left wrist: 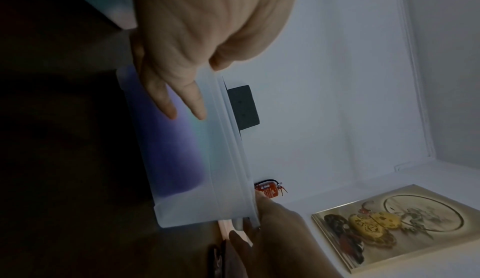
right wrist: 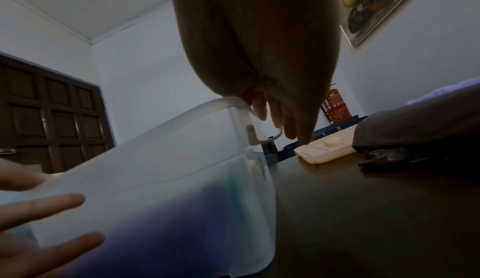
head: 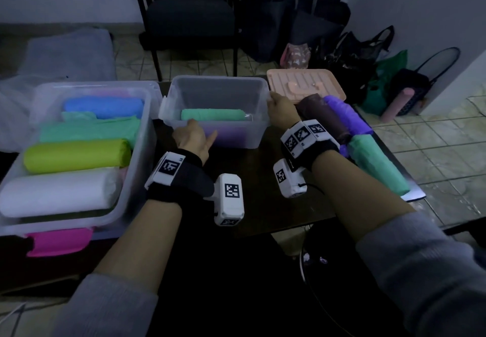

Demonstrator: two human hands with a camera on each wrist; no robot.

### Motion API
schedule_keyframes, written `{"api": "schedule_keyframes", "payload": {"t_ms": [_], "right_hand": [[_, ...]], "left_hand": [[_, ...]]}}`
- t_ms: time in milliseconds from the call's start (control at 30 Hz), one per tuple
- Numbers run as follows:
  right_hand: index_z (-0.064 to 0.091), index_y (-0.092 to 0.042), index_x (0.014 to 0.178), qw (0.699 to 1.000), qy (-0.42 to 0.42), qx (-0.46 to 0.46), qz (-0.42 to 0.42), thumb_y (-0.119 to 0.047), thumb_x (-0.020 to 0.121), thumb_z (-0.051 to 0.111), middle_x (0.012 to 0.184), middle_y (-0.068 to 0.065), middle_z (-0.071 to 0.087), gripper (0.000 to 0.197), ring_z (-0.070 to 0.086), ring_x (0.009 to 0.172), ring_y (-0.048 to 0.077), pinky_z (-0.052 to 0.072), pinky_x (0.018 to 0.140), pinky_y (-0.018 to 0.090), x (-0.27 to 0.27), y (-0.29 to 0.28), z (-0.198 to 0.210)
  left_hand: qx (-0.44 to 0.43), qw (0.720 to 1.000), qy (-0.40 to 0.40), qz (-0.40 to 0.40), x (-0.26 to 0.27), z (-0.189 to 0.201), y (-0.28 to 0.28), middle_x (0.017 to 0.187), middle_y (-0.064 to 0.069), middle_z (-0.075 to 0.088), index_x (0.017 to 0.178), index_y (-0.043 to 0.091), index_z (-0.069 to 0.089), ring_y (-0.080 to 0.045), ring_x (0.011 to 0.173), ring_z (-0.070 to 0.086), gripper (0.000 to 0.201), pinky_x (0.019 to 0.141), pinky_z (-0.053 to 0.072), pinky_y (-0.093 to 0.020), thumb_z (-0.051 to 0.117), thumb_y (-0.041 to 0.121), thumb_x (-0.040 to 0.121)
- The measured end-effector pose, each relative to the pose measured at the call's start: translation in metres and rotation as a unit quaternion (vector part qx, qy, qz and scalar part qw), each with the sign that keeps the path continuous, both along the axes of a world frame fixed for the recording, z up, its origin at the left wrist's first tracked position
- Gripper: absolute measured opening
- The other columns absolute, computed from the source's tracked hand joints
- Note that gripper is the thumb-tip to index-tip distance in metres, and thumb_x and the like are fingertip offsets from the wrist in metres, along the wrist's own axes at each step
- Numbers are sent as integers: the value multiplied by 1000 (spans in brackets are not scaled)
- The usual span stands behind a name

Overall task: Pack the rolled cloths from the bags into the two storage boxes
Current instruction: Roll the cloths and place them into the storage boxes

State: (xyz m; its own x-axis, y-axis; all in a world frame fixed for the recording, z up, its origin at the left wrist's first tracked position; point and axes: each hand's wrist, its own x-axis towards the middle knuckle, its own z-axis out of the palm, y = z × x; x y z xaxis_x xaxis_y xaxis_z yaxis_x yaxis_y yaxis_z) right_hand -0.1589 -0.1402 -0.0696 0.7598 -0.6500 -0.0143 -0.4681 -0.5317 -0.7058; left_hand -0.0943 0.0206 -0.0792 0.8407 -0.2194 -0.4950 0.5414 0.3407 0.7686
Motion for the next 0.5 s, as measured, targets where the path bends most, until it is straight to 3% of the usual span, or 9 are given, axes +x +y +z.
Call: {"api": "schedule_keyframes", "payload": {"t_ms": [133, 300, 433, 500], "right_hand": [[49, 3, 125, 1000, 10, -2, 8, -8, 100, 32, 122, 21, 58, 32, 54, 112, 32, 38, 82, 26, 1, -3, -2], [51, 2, 120, 1000, -6, 18, 7, -12, 100, 33, 117, 20, 59, 30, 55, 96, 27, 37, 78, 26, 2, -3, -5], [39, -3, 138, 996, -67, 53, -38, -17, 101, 36, 136, 14, 49, 40, 48, 125, 26, 38, 96, 27, -9, -1, -4], [37, -9, 142, 986, -117, 47, -105, -13, 100, 38, 141, 12, 46, 42, 46, 128, 23, 36, 101, 27, -21, -5, -6]], "left_hand": [[12, 1000, 14, 10, 1, -3, -3, 141, -13, 38, 140, 6, 34, -29, 121, 46, 42, 80, 52, -35, 41, 13, 99], [17, 999, 30, -13, -5, -4, -3, 137, -15, 42, 142, 14, 30, -32, 117, 51, 45, 84, 49, -40, 39, 29, 100], [23, 1000, 3, -8, -24, -7, -4, 134, -14, 43, 144, 12, 28, -31, 121, 48, 47, 95, 46, -40, 35, 31, 101], [69, 995, -23, -70, -42, -15, -8, 124, -8, 45, 143, 10, 30, -28, 118, 48, 46, 94, 46, -37, 36, 29, 101]]}}
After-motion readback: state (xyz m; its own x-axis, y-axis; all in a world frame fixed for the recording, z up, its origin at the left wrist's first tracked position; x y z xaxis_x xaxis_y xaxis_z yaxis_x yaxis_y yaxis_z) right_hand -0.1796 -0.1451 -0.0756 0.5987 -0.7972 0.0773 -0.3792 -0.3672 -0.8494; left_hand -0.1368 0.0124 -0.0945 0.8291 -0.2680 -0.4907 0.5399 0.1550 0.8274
